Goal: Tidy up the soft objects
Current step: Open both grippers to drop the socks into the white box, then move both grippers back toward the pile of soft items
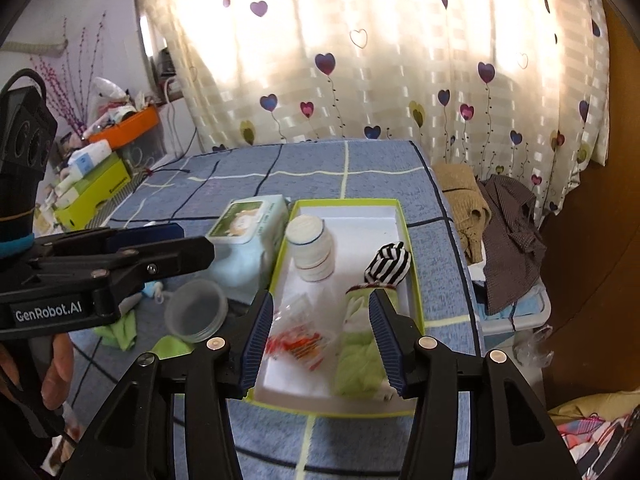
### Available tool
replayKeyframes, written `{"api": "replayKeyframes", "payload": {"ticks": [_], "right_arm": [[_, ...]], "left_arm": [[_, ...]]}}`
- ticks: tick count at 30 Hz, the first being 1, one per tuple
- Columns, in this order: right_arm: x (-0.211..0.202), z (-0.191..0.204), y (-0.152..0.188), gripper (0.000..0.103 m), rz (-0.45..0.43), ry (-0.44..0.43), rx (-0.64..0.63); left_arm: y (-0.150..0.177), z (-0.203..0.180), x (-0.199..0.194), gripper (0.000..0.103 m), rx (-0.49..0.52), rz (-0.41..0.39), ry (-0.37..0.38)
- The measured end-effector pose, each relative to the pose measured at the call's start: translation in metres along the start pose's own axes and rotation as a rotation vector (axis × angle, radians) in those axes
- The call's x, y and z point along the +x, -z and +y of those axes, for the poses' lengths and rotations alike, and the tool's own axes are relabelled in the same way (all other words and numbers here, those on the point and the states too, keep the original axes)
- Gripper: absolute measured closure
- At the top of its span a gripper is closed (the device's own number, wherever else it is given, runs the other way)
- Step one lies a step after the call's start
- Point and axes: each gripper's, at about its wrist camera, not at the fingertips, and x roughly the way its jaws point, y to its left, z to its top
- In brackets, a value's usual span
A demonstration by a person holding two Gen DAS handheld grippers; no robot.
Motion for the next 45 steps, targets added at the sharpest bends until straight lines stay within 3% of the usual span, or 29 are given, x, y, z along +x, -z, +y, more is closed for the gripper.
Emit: {"api": "replayKeyframes", "payload": {"ticks": [11, 21, 45], "right_arm": [[-0.033, 0.030, 0.014, 0.050, -0.032, 0.015, -0.039], [-0.041, 0.040, 0.026, 0.049, -0.031, 0.011, -0.040], [-0.049, 0.062, 0.032, 0.047, -0.047, -0.012, -0.058]], "left_arm": [[0.034, -0.003, -0.040, 0.050, 0.008, -0.068, -0.009], [0.059, -0.001, -0.055, 0.050, 0.000, -0.080, -0.033], [0.068, 0.015, -0.067, 0.050, -0.023, -0.085, -0.059]]}}
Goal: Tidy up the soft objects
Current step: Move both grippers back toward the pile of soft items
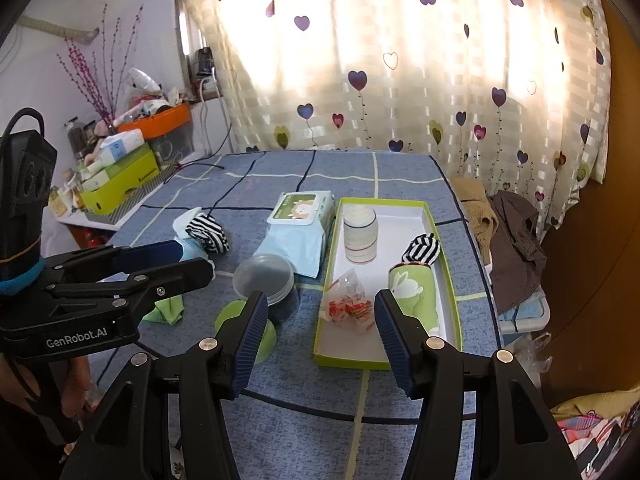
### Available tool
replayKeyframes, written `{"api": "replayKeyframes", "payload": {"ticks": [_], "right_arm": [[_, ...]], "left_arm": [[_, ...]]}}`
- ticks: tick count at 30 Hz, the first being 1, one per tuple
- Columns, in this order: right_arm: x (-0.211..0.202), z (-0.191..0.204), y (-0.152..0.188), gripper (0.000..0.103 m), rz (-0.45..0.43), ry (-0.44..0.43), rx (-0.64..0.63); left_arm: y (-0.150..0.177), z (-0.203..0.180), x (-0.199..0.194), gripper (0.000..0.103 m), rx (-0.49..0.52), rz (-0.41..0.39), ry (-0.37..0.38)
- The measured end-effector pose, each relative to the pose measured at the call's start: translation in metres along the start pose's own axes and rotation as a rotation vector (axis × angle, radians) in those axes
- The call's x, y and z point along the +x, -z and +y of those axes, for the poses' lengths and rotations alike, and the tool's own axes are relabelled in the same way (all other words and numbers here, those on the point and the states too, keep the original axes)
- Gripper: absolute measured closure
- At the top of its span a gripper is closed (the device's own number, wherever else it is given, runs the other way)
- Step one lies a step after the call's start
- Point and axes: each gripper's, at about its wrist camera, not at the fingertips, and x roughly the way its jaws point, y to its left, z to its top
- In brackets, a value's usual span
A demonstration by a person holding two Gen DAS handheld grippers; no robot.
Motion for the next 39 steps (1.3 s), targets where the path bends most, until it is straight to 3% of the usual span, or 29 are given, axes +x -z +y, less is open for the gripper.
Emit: {"api": "replayKeyframes", "payload": {"ticks": [13, 39], "right_arm": [[-0.001, 0.004, -0.002, 0.047, -0.007, -0.014, -0.011], [0.035, 0.052, -0.014, 0.047, 0.040, -0.126, -0.097]], "left_arm": [[0.004, 0.014, -0.005, 0.050, -0.034, -0.006, -0.017], [0.050, 0.129, -0.018, 0.050, -0.238, 0.023, -0.204]]}}
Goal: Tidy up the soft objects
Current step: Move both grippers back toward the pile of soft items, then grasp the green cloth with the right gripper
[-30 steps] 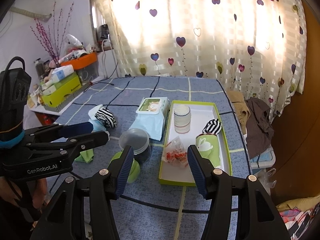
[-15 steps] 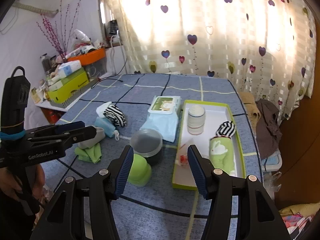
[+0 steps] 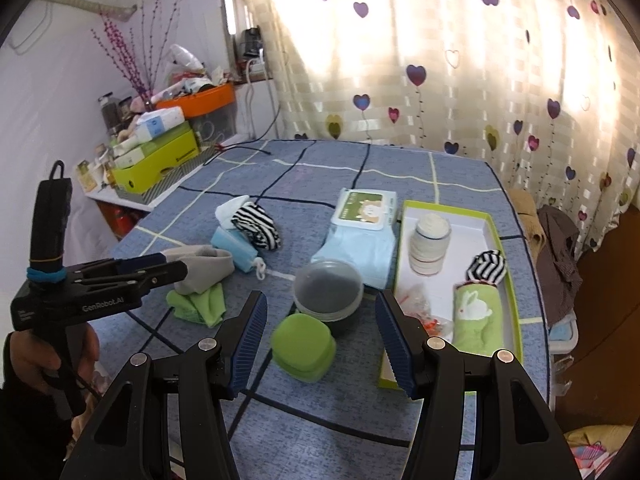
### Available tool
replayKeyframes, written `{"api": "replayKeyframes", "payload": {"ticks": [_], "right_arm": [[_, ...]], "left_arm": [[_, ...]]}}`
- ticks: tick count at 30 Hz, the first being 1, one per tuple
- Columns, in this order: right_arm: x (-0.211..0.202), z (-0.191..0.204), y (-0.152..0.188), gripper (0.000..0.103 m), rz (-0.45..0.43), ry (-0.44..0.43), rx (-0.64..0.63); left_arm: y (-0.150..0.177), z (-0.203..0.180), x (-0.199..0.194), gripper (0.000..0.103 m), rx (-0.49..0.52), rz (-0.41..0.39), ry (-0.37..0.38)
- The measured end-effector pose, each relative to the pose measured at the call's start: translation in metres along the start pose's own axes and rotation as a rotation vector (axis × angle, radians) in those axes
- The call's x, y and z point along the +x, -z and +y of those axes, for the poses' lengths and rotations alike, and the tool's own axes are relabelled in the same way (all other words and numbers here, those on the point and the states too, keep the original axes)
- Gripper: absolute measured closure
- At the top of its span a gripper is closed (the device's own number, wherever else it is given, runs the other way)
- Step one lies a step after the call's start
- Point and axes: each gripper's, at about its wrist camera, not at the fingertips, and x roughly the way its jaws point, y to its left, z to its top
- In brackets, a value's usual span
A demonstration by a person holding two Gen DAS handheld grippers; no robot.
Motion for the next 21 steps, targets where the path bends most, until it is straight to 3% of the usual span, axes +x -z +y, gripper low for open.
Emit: {"api": "replayKeyframes", "payload": {"ticks": [10, 21], "right_arm": [[0.029, 0.040, -0.009, 0.047, 0.033, -0.092, -0.075], [0.093, 0.098, -0.002, 0.047, 0.160, -0.211, -0.167]], "left_arm": [[0.006, 0.044, -0.008, 0.050, -0.080, -0.013, -0.067], [0.013, 0.084, -0.009, 0.050, -0.159, -0.005, -0.039]]}}
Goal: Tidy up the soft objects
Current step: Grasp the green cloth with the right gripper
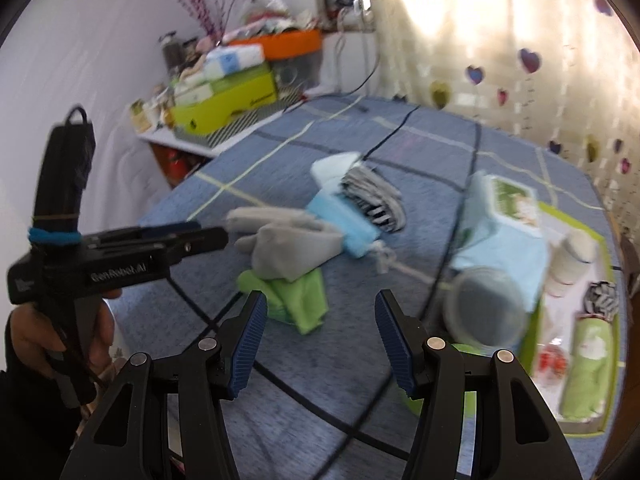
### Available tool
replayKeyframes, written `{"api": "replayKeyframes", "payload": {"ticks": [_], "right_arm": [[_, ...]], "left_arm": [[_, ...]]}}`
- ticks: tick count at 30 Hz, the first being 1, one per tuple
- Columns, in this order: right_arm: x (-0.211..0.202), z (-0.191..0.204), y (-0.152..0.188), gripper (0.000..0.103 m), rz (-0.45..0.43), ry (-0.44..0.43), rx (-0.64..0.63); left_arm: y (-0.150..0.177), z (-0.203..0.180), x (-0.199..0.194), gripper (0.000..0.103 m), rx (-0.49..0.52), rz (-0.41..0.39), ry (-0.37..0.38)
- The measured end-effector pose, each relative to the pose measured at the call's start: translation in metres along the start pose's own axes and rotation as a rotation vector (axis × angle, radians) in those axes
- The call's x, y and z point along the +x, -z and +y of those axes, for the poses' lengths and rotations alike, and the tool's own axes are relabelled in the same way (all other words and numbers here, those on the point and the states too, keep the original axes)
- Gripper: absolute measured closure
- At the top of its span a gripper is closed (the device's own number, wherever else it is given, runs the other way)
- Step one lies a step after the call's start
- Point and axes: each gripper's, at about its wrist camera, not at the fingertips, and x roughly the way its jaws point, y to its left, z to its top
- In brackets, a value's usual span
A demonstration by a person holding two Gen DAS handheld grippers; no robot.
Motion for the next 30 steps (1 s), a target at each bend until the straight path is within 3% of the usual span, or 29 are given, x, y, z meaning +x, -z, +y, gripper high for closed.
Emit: {"api": "replayKeyframes", "payload": {"ticks": [12, 19, 22, 23, 30], "right_arm": [[0.087, 0.021, -0.005, 0.047, 0.158, -0.052, -0.048], [0.109, 0.023, -0.004, 0.048, 0.193, -0.030, -0.067], [0.106, 0.022, -0.003, 0.083, 0.190, 0.011, -0.090], [0.103, 0.020, -0.003, 0.090, 0.189, 0.002, -0.084], [0.071, 0.018, 0.005, 0.093, 0.164, 0.003, -0.082]], "left_arm": [[0.000, 0.030, -0.005, 0.050, -0.042, -0.023, 0.003], [0.000, 0.033, -0.004, 0.050, -0.037, -0.021, 0.012], [-0.001, 0.028, -0.001, 0.050, -0.027, -0.017, 0.024], [-0.001, 0.026, 0.000, 0.050, -0.023, -0.016, 0.028], [-0.003, 0.000, 0.008, 0.050, 0.062, 0.000, 0.081]]}}
